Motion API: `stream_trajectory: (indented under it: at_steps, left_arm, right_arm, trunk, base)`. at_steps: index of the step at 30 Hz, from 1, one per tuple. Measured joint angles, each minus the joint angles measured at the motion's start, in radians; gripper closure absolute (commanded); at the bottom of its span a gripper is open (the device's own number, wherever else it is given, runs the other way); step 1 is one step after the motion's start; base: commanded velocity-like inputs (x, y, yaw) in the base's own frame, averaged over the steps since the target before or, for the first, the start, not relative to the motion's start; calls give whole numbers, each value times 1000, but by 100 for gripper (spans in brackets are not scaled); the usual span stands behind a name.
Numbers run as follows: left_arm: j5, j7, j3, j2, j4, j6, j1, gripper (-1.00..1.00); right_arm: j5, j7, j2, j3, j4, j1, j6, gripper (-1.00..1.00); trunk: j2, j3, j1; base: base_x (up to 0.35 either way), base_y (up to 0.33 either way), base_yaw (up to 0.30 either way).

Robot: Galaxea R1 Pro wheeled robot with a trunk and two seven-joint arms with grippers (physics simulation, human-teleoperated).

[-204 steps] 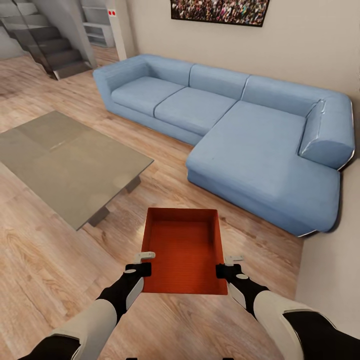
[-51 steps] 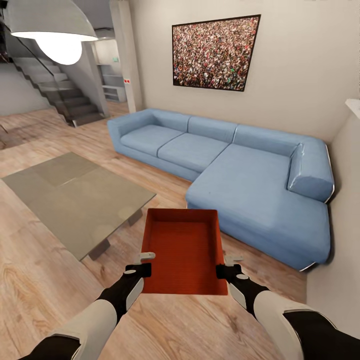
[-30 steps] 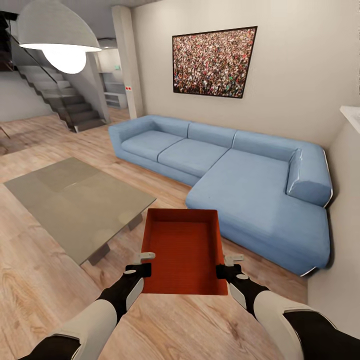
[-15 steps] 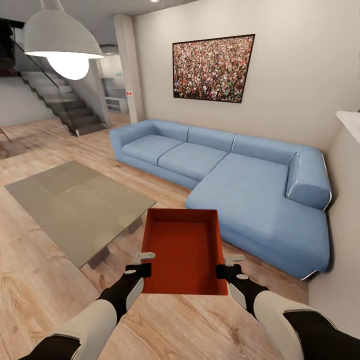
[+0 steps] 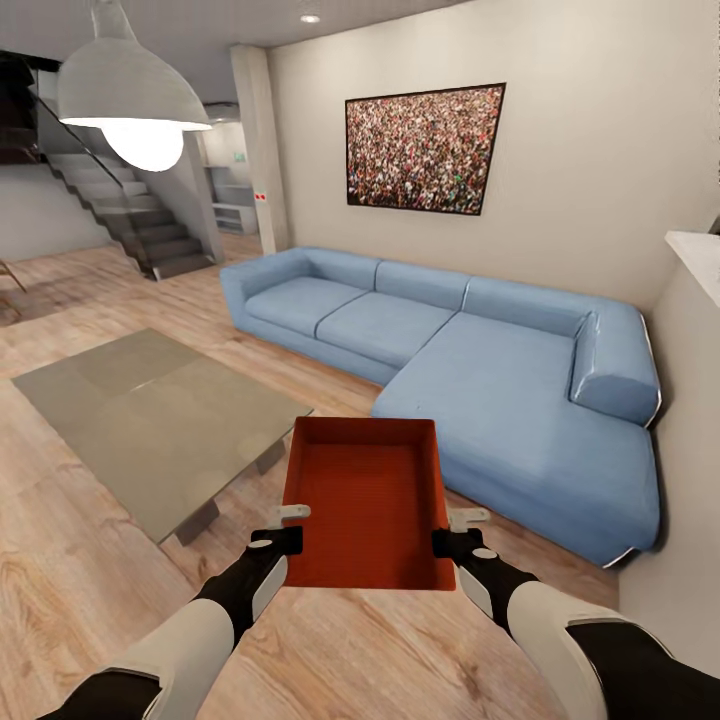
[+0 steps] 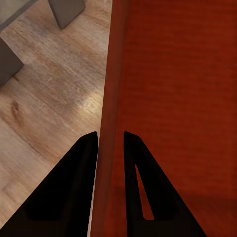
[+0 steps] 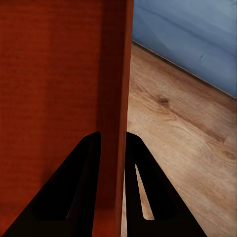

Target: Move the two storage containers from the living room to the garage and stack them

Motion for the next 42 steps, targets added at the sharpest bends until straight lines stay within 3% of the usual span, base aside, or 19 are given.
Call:
stream_trajectory:
  at_steps: [42]
  left_arm:
    - [-2, 0, 2, 0, 0, 0, 0, 100]
  right_arm:
    - [0, 0, 0, 0, 0, 0, 0, 100]
  trunk:
    - [0, 65, 0]
  base:
    - [0, 0, 0]
